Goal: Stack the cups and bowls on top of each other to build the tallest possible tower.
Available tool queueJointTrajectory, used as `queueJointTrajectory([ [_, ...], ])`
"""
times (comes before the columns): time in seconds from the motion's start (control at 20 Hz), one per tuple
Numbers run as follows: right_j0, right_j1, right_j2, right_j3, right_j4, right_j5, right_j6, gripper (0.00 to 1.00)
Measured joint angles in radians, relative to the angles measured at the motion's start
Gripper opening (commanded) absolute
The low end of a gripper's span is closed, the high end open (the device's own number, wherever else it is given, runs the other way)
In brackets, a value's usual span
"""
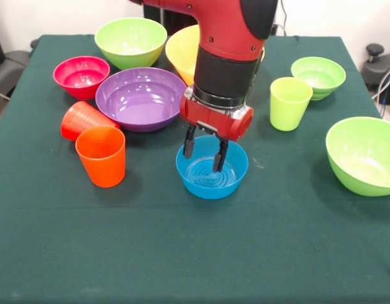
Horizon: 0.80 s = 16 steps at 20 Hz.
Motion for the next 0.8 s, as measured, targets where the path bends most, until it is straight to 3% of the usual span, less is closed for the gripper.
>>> queueJointTrajectory([
  [0.45, 0.002, 0.023, -0.009, -0.011, 0.000, -0.026, 0.000, 1.00],
  [0.8, 0.001, -0.040, -0.028, 0.014, 0.000, -0.026, 0.000, 1.00],
])
